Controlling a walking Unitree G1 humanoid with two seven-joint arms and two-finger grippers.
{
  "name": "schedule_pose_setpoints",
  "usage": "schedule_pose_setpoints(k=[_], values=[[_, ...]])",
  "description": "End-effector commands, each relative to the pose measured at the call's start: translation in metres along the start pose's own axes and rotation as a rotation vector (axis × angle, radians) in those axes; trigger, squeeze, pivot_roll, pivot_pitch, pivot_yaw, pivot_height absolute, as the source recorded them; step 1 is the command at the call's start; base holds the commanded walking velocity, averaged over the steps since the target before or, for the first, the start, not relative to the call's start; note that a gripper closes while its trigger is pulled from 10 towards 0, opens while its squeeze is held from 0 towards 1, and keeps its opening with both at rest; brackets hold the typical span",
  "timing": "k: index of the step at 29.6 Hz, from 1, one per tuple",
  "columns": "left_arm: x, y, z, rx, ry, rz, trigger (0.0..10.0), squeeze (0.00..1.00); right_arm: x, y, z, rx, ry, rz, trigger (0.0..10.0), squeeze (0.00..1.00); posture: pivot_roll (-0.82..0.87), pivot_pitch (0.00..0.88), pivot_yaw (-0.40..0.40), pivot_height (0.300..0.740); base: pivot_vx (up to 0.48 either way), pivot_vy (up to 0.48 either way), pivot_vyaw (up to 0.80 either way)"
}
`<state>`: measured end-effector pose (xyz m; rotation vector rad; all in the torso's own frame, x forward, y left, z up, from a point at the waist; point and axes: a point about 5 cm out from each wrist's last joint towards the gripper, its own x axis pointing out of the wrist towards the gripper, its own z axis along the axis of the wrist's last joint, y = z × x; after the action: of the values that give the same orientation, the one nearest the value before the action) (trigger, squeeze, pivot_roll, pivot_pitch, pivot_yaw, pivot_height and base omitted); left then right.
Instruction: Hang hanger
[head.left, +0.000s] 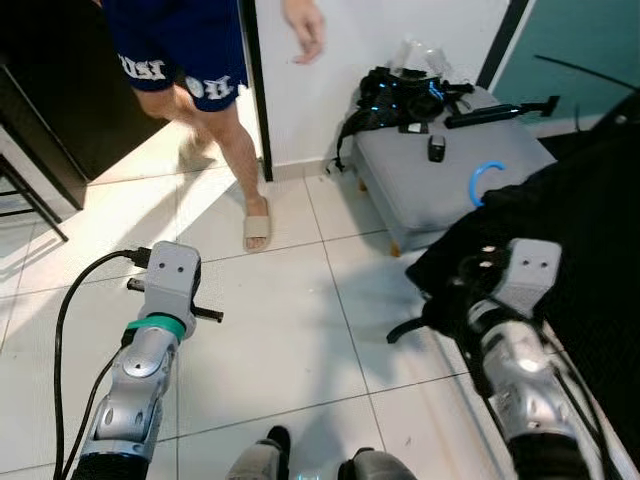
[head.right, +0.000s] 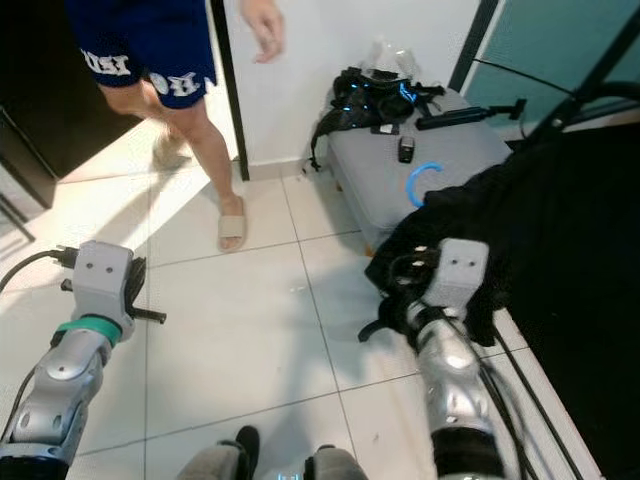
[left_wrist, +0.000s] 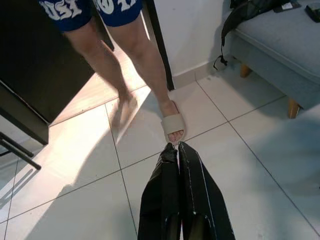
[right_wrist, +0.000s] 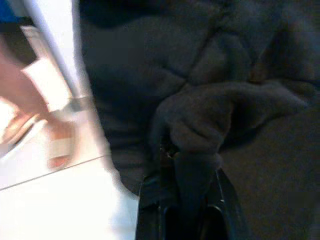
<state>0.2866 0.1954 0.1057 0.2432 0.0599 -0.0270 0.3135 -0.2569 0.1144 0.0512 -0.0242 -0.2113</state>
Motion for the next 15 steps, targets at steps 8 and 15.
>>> schedule_pose_setpoints(k=[8, 15], values=[[-0.002, 0.001, -0.006, 0.017, 0.042, -0.024, 10.0, 0.0, 0.031, -0.08, 0.047, 0.051, -0.033, -0.261, 10.0, 0.0, -0.01, 0.124, 0.091, 0.74, 0.0, 0.0, 0.0], [-0.001, 0.003, -0.006, 0.028, 0.043, -0.037, 10.0, 0.0, 0.048, -0.097, 0.096, 0.167, -0.136, -0.273, 10.0, 0.0, -0.01, 0.129, 0.1, 0.74, 0.0, 0.0, 0.0]])
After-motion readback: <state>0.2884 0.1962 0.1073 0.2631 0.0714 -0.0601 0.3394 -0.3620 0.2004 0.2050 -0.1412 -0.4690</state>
